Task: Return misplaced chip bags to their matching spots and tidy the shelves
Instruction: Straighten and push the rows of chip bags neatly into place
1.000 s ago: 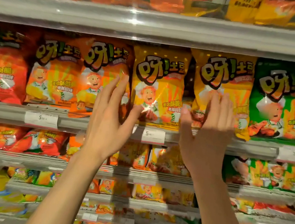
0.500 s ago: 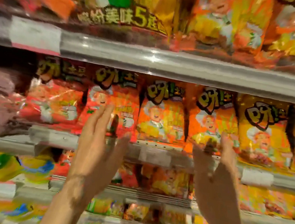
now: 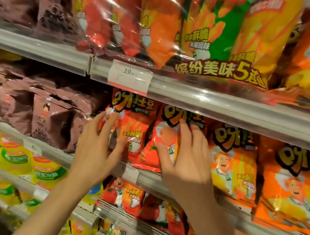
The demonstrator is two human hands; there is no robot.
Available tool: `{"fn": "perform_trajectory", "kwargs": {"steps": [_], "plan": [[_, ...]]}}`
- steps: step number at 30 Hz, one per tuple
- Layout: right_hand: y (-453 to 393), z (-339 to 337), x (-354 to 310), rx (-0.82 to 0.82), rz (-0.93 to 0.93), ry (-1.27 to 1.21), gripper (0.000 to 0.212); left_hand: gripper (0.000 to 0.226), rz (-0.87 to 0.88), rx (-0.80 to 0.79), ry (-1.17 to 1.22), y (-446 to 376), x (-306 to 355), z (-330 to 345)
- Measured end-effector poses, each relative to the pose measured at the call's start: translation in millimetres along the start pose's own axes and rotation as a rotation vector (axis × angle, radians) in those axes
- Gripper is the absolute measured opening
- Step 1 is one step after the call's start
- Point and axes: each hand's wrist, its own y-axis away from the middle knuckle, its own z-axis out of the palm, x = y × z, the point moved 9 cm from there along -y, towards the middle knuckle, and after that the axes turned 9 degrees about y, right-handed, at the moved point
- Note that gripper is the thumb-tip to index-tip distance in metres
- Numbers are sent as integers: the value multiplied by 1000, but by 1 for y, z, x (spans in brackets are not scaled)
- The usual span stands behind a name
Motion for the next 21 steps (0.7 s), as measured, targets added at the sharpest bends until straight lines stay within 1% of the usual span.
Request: {"fn": "perform_trajectory", "kwargs": {"steps": [3,6,9,11,13,15,21], "plan": [[-25,18,-30,-140,-133,163,68,68,-22,-50,-73,-14,-20,5],[-40,40,-53,-241,-259,275,71,70,15,-141,-79,-20,-33,15],[-46,62,-65,-316,-369,339,80,73,53,-204,-33,-21,-43,22],[-49,74,-68,-363,-408,375,89,75,77,-223,-16,-24,-48,24],[-52,83,-70,-405,-414,406,99,76,105,-238,-24,-29,-53,24],[-51,92,-70,-458,-398,426,104,77,127,-259,-27,-33,-57,26],[-50,99,-68,-500,-345,496,106,79,183,-303,-47,-41,-65,32]]}}
